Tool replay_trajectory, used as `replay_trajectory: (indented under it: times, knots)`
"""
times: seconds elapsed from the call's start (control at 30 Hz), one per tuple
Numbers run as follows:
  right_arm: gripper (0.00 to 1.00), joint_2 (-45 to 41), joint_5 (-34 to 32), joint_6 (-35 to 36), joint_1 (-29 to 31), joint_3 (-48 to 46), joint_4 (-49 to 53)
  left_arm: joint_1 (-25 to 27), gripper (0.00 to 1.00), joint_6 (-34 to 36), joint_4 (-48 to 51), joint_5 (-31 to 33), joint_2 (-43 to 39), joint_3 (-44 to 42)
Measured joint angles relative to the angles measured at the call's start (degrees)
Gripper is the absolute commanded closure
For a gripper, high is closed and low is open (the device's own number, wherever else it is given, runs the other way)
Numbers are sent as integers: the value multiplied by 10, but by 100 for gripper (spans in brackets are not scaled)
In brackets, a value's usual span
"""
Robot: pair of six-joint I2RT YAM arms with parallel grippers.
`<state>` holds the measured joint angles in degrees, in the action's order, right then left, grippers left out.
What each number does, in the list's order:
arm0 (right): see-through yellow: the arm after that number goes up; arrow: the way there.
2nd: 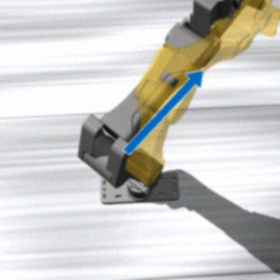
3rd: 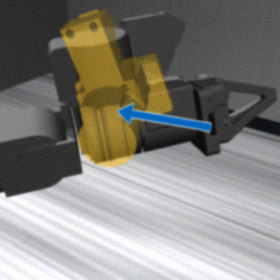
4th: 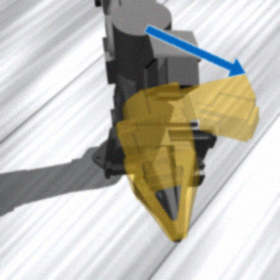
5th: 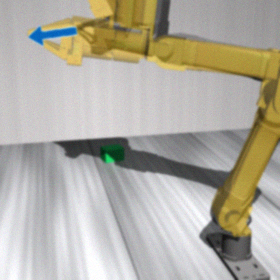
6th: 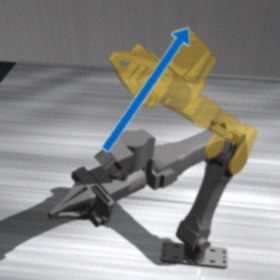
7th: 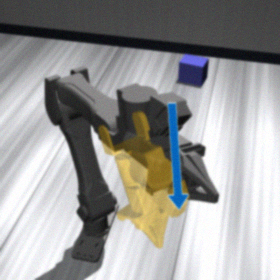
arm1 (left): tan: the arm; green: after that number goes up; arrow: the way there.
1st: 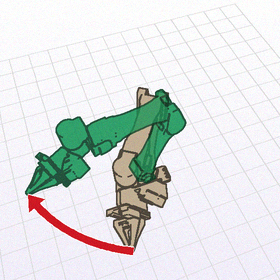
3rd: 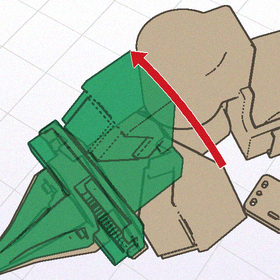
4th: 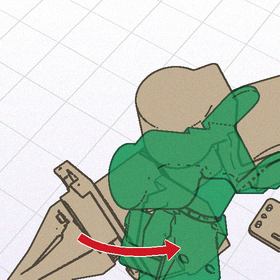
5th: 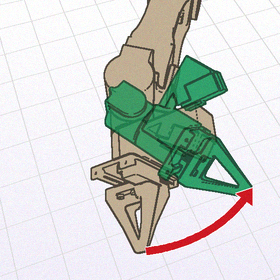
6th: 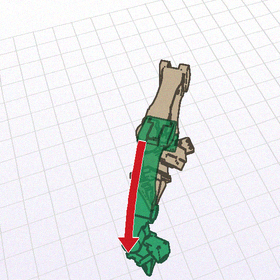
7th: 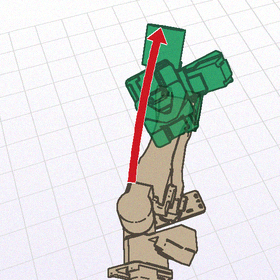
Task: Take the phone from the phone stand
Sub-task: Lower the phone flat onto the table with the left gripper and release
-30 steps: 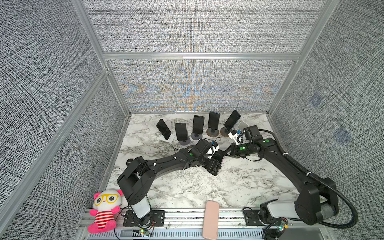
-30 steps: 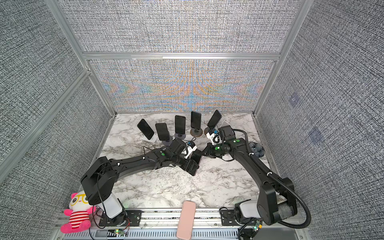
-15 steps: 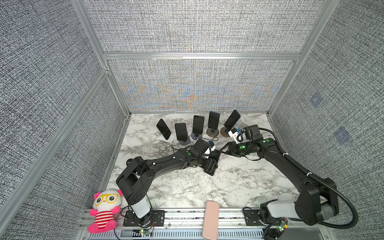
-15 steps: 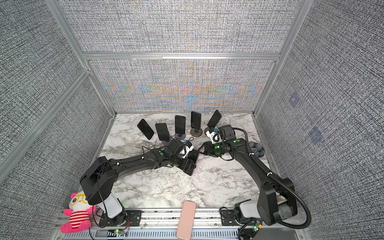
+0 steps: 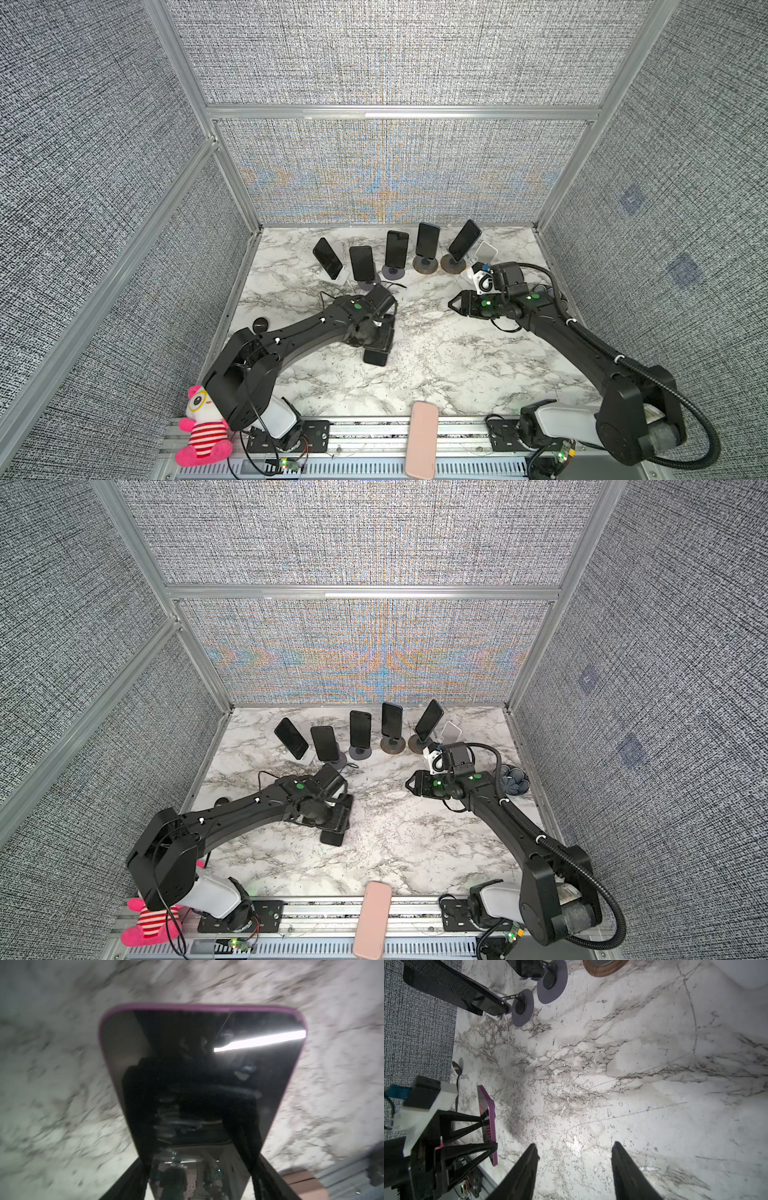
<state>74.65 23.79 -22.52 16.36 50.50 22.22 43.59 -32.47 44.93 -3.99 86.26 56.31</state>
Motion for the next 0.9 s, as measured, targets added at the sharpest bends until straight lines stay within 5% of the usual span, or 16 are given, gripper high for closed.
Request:
replay_trajectory:
  times: [0.3,0.67,0.8,0.9]
  knots:
    - [46,2,-8,0,1,-12,-27,-103,91,52,61,14,24,-11]
    - [46,-17,-25,9,1,-30,-31,-134,81,52,39,24,67,-18]
    - [46,-20,-27,14,1,-30,-31,-133,68,34,16,21,73,-35]
    - [46,-20,-28,15,1,-30,-31,-134,46,24,10,21,75,-42]
